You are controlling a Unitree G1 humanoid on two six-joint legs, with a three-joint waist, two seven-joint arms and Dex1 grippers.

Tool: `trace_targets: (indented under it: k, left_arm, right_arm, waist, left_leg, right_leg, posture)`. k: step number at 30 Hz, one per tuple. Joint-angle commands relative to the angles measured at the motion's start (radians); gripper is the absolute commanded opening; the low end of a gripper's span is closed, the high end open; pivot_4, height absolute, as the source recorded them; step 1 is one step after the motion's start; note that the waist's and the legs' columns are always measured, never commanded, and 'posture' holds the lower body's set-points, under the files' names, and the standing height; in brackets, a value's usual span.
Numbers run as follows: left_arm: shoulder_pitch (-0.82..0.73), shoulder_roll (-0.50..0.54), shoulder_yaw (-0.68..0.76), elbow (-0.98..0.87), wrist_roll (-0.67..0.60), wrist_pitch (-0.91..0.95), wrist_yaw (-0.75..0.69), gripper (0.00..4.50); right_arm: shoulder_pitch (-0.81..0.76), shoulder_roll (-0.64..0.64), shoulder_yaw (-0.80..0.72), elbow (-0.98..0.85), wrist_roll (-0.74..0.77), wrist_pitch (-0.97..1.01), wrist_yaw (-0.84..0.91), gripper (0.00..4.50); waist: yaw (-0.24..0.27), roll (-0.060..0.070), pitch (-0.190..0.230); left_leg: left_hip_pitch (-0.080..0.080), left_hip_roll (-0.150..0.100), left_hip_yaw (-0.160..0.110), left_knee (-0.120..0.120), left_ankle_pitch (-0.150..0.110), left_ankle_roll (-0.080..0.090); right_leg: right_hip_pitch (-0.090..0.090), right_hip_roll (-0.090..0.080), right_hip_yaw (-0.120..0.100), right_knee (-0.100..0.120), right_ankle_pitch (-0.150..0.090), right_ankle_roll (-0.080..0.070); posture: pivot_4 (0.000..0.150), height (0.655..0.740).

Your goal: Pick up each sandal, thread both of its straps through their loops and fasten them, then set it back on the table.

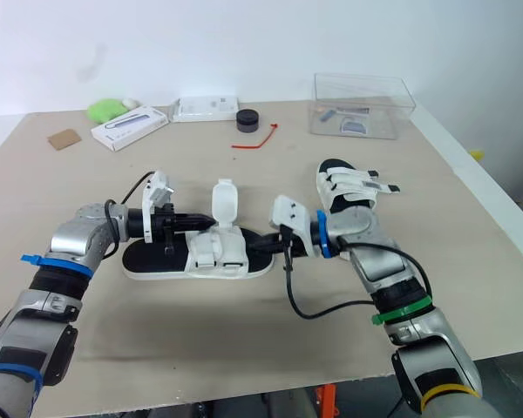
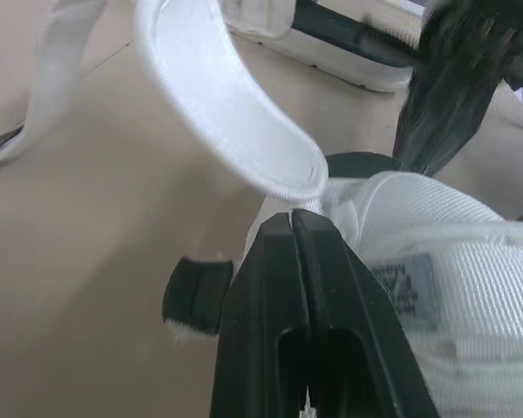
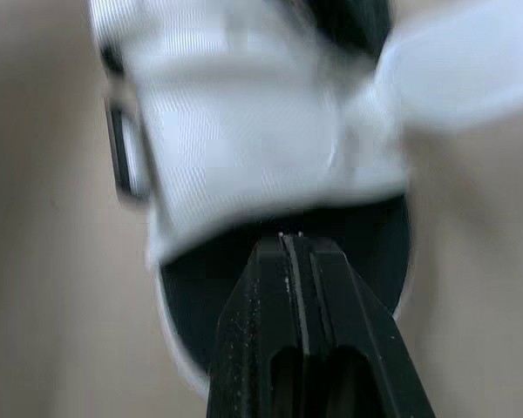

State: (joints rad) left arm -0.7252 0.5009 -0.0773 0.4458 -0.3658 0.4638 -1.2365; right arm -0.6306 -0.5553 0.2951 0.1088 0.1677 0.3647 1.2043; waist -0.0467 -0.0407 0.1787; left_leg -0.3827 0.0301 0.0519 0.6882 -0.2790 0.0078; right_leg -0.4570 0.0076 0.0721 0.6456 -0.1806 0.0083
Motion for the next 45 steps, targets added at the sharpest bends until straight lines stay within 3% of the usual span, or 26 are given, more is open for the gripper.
trace_targets:
  k: [1,10,18,24,27,32,39,45]
  left_arm:
    - [0.028,0.017,0.027,-0.081,-0.015,0.031,0.027,0.05]
    - [0.083,0.029,0.052,-0.189,-0.047,0.106,0.059,0.05]
    - [-0.033,0.020,0.100,-0.082,-0.067,0.141,0.110,0.05]
    - [-0.121,0.065,0.117,-0.021,-0.151,0.327,0.019,2.78]
    - [-0.151,0.059,0.113,0.025,-0.156,0.366,0.016,4.41]
    - [-0.182,0.001,0.084,0.079,-0.182,0.471,-0.003,4.46]
    - [-0.258,-0.082,0.059,0.198,-0.153,0.437,-0.014,4.46]
    - [-0.396,-0.146,0.169,0.438,-0.166,0.380,0.076,4.46]
  right_arm:
    - [0.006,0.002,-0.008,-0.029,-0.005,-0.014,-0.014,0.00]
    - [0.004,0.018,0.009,0.015,-0.029,-0.064,-0.024,0.00]
    - [-0.022,0.020,0.012,0.055,-0.036,-0.092,-0.005,0.00]
    - [-0.021,0.013,0.009,0.053,-0.038,-0.095,0.002,0.00]
    - [-0.019,0.007,0.007,0.052,-0.039,-0.097,0.005,0.00]
    - [-0.028,0.001,0.004,0.061,-0.041,-0.100,0.005,0.00]
    - [-0.036,0.000,0.001,0.070,-0.045,-0.105,0.002,0.00]
    - [-0.029,-0.008,-0.003,0.061,-0.047,-0.106,-0.002,0.00]
  waist:
    - [0.000,0.000,0.000]
    - [0.000,0.000,0.000]
    - [0.000,0.000,0.000]
    - [-0.001,0.000,0.000]
    - [-0.001,0.000,0.000]
    - [0.000,0.000,0.000]
    - [0.000,0.000,0.000]
    - [0.000,0.000,0.000]
  left_leg:
    - [0.000,0.000,-0.001,0.000,0.000,0.000]
    - [0.000,0.001,0.000,0.000,0.000,0.000]
    - [0.000,0.001,0.000,0.001,0.001,0.000]
    - [0.000,0.001,0.000,0.001,0.001,0.000]
    - [0.000,0.001,-0.001,0.001,0.001,0.000]
    - [-0.001,0.000,-0.001,0.002,0.001,0.000]
    - [-0.001,0.000,-0.001,0.002,0.001,0.000]
    - [-0.002,-0.001,-0.001,0.003,0.001,0.000]
  right_leg:
    - [0.000,0.000,0.000,0.000,0.000,0.000]
    - [0.000,0.001,-0.001,0.000,0.000,0.000]
    - [0.000,0.001,-0.002,0.000,0.001,-0.001]
    - [0.000,0.001,-0.002,0.000,0.001,-0.001]
    - [0.000,0.001,-0.002,0.000,0.001,-0.001]
    - [0.001,0.001,-0.002,0.000,0.001,0.000]
    - [0.000,0.001,-0.002,0.000,0.002,-0.001]
    - [0.000,0.001,-0.002,0.000,0.002,0.000]
  posture:
    - [0.150,0.7400]
    - [0.150,0.7400]
    - [0.150,0.7400]
    - [0.150,0.7400]
    - [0.150,0.7400]
    - [0.150,0.7400]
    - [0.150,0.7400]
    - [0.150,0.7400]
